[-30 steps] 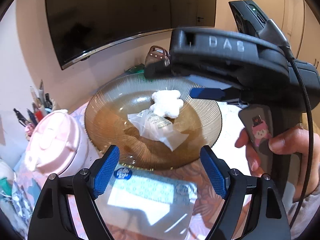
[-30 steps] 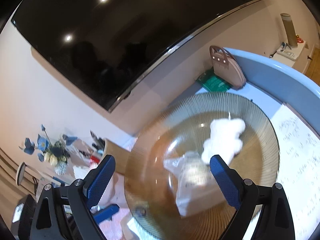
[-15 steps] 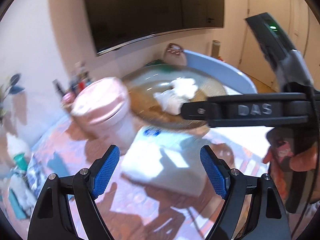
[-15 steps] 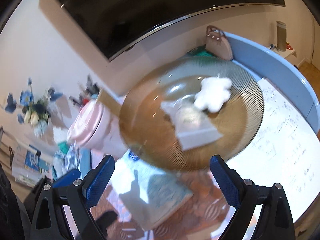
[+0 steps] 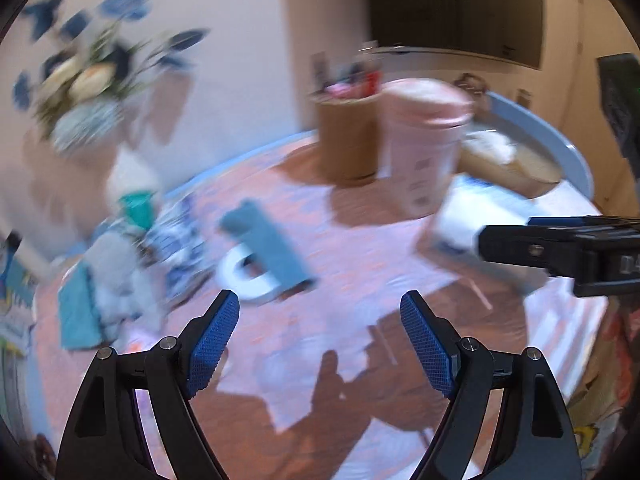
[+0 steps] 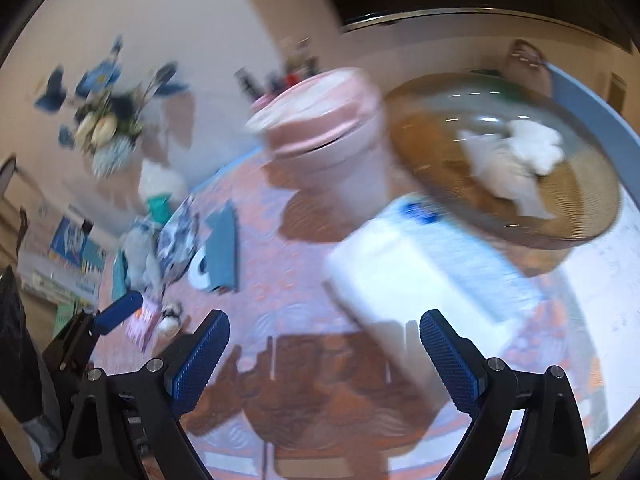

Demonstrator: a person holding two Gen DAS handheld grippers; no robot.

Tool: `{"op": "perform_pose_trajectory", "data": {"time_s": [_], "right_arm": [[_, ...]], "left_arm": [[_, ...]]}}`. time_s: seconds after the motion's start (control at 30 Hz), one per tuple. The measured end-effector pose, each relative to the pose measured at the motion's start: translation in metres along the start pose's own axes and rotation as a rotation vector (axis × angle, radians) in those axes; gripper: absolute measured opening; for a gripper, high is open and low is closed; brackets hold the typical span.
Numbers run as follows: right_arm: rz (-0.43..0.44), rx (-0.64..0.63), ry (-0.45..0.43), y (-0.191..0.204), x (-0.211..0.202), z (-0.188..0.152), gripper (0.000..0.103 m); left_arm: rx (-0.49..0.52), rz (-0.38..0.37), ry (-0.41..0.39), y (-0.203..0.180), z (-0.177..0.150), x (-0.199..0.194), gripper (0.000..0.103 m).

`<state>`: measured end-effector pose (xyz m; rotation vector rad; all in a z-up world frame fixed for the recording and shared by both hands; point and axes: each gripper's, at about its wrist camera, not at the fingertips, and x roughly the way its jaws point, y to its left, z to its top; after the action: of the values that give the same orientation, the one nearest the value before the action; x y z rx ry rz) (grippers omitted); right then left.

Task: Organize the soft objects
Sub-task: 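Move both tools back over the bed, then grasp the pink wipes pack with the left tool while the right tool grasps the mask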

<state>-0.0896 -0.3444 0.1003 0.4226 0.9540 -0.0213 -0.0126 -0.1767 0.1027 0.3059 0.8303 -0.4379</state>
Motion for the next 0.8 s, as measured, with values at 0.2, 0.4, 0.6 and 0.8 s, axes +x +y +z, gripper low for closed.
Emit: {"op": "perform_pose_trajectory", "data": {"time_s": [0.2,0.4,0.6,0.8], "right_arm": [[0.012,-0.124,0.057,0.059,0.037,-0.005,0.096],[0.065,-0.221,0.086,0.105,0.075,-0.020,0.096],[0.066,-0.361,0.039,0.148,0.100,-0.034,0.096],[0.014,-0.488,0.055,0.172,0.132,-0.044,0.095]], "left_arm": [[-0.107,0.093,0.044,0.076,-0.029,0.010,0.082],[-0.164,0.163,0.084,0.136,-0.059,0.022,0.082],[-0.096,0.168,0.091,0.144,-0.076,0.033,0.082],[-0.101,0.152,0.101,0.153,-0.081,0.049,0.082]]}}
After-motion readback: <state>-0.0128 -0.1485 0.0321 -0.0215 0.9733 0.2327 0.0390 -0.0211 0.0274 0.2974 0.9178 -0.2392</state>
